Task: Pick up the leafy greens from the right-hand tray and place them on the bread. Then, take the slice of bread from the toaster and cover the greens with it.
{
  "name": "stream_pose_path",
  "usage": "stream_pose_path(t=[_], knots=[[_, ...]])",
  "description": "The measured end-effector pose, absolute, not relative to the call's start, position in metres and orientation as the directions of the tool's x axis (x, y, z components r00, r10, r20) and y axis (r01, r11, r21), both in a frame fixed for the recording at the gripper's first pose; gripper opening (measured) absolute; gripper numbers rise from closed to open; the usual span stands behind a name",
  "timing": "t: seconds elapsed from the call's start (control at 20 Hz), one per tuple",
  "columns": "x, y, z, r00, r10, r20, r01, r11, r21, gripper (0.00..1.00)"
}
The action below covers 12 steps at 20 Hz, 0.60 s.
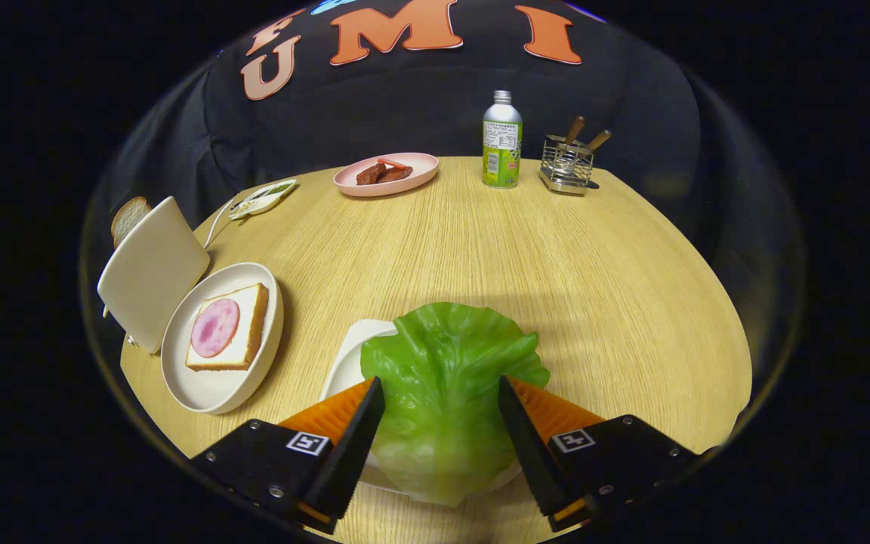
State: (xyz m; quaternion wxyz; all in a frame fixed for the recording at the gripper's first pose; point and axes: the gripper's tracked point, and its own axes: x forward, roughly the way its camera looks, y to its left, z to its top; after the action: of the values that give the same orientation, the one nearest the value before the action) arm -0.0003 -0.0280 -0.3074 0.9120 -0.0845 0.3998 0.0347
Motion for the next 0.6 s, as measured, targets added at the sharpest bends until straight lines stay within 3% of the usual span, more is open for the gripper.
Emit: stream_pose_path(t=[0.35,0.45,0.5,0.6], knots=[[0.0,-0.038,-0.306,0.674,-0.037,-0.738,-0.1,0.985,-0.141,0.44],[0.0,-0.04,-0.306,0.664,-0.042,-0.747,-0.076,0.989,-0.123,0.26],[-0.001,-0.04,-0.306,0.655,-0.034,-0.755,-0.061,0.993,-0.098,0.12],[-0.001,-0.043,-0.307,0.644,-0.042,-0.764,-0.059,0.993,-0.104,0.02]])
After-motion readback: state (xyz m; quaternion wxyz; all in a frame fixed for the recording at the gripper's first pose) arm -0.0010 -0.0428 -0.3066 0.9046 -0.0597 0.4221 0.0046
